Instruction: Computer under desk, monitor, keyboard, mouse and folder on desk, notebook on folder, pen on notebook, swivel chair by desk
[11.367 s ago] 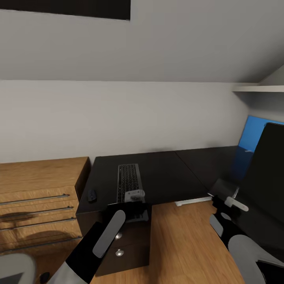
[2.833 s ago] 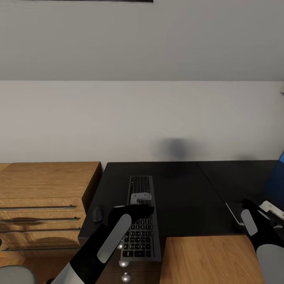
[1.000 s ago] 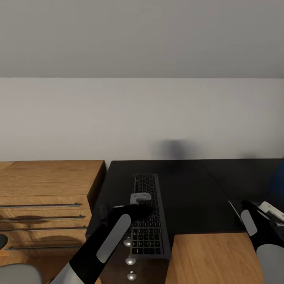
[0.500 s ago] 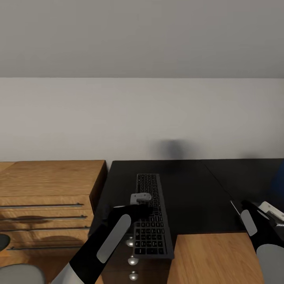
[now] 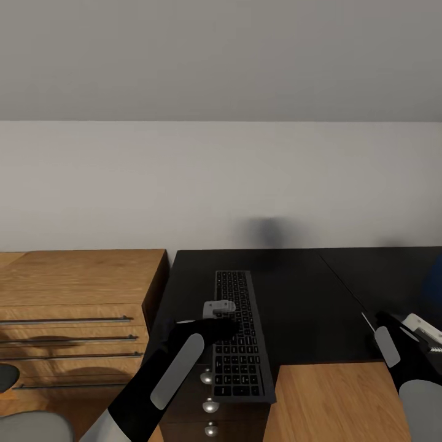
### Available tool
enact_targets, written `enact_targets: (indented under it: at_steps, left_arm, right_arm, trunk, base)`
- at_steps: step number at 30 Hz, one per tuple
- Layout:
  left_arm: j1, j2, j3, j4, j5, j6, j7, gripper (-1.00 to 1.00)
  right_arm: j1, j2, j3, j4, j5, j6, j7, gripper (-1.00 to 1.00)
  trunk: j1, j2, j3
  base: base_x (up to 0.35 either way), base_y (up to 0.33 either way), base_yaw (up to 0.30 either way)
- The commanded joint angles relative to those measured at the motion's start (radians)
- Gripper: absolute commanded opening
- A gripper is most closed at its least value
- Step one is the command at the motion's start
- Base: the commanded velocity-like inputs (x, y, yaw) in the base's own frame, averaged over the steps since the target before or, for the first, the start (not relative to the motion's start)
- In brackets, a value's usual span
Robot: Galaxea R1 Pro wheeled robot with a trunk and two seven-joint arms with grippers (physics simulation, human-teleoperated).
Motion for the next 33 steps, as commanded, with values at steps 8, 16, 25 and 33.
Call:
enact_targets:
  at_steps: [8,16,25,33]
  left_arm:
    - [-0.001,-0.001,-0.002,0.000,0.010,0.001,0.010,1.00]
    - [-0.001,-0.003,-0.003,0.002,0.010,0.001,0.011,1.00]
    - [-0.001,-0.004,-0.029,0.005,0.010,-0.001,0.015,1.00]
    - [-0.001,-0.005,-0.065,0.005,0.010,-0.001,0.021,1.00]
  right_arm:
    - [0.000,0.000,-0.001,0.059,-0.015,0.004,-0.004,1.00]
    - [0.000,0.000,0.000,0.057,-0.016,0.002,-0.004,1.00]
    - [0.000,0.000,0.001,0.054,-0.015,-0.003,-0.004,1.00]
    - [0.000,0.000,0.001,0.053,-0.016,-0.002,-0.002,1.00]
  trunk:
    - [-0.023,0.042,0.018]
    - [-0.054,0.098,0.043]
    - [-0.088,0.161,0.071]
    - [-0.115,0.210,0.093]
  base:
    - [0.000,0.000,0.000]
    - [0.000,0.000,0.000]
    - [0.000,0.000,0.000]
    - [0.000,0.000,0.000]
